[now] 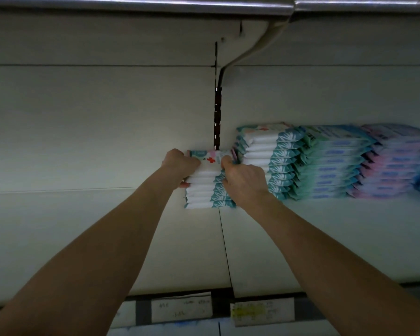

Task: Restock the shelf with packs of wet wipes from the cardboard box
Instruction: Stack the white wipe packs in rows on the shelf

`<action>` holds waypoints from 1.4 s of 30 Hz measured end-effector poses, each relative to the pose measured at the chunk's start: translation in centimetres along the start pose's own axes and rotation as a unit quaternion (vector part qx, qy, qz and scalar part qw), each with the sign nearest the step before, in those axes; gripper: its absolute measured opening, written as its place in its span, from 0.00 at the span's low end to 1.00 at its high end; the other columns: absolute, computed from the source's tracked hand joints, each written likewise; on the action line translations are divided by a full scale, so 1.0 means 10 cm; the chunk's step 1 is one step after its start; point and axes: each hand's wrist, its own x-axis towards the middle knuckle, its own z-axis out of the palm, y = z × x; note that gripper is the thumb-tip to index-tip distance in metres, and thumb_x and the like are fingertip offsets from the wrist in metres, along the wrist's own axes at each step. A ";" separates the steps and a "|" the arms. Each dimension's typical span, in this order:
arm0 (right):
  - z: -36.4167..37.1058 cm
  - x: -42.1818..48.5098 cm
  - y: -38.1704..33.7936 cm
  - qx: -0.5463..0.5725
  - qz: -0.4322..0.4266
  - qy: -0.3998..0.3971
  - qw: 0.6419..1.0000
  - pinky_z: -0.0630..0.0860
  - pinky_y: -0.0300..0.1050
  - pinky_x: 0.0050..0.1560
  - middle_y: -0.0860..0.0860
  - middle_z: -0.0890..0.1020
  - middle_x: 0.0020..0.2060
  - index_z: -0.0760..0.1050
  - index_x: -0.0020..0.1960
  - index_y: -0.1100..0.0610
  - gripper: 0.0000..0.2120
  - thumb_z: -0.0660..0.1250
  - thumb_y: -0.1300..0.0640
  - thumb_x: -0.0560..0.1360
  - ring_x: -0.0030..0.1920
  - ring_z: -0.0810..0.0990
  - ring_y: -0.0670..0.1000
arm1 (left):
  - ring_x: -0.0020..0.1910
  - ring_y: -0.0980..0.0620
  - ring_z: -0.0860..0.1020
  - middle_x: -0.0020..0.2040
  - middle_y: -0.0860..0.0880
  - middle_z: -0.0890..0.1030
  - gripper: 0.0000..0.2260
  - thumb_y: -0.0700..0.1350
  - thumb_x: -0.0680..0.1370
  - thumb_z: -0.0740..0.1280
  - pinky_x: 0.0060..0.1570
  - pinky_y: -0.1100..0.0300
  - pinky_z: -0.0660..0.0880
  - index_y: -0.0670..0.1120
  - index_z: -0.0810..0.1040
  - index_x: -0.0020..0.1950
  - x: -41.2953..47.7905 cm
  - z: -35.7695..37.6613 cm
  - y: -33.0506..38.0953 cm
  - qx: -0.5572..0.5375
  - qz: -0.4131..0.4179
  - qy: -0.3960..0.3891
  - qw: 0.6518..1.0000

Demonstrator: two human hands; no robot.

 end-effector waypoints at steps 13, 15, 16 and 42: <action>-0.13 0.15 -0.18 -0.034 -0.071 -0.005 0.997 0.67 0.50 0.64 0.55 0.72 0.65 0.66 0.71 0.59 0.26 0.67 0.60 0.74 0.64 0.70 0.57 | 0.72 0.43 0.61 0.75 0.46 0.59 0.36 0.49 0.75 0.69 0.67 0.43 0.61 0.54 0.54 0.77 -0.03 0.09 -0.10 0.531 0.212 -0.042 0.819; -0.14 0.18 -0.20 -0.051 -0.067 -0.012 0.996 0.66 0.51 0.64 0.56 0.74 0.64 0.65 0.72 0.59 0.24 0.64 0.60 0.76 0.64 0.72 0.58 | 0.71 0.44 0.63 0.74 0.47 0.61 0.32 0.50 0.77 0.66 0.67 0.42 0.61 0.54 0.55 0.77 0.00 0.08 -0.12 0.556 0.222 -0.029 0.800; -0.14 0.17 -0.21 -0.047 -0.065 -0.019 0.997 0.67 0.50 0.63 0.55 0.75 0.63 0.66 0.72 0.58 0.23 0.63 0.61 0.77 0.63 0.73 0.58 | 0.71 0.44 0.63 0.73 0.47 0.62 0.31 0.51 0.77 0.66 0.67 0.42 0.60 0.54 0.55 0.77 0.01 0.08 -0.12 0.562 0.225 -0.024 0.795; -0.43 0.01 -0.45 -0.001 -0.134 -0.043 0.990 0.62 0.49 0.65 0.56 0.69 0.66 0.69 0.69 0.57 0.22 0.64 0.62 0.75 0.67 0.66 0.57 | 0.69 0.40 0.65 0.72 0.42 0.61 0.43 0.44 0.72 0.71 0.65 0.45 0.63 0.53 0.46 0.78 -0.27 -0.18 -0.14 0.465 0.154 -0.009 0.872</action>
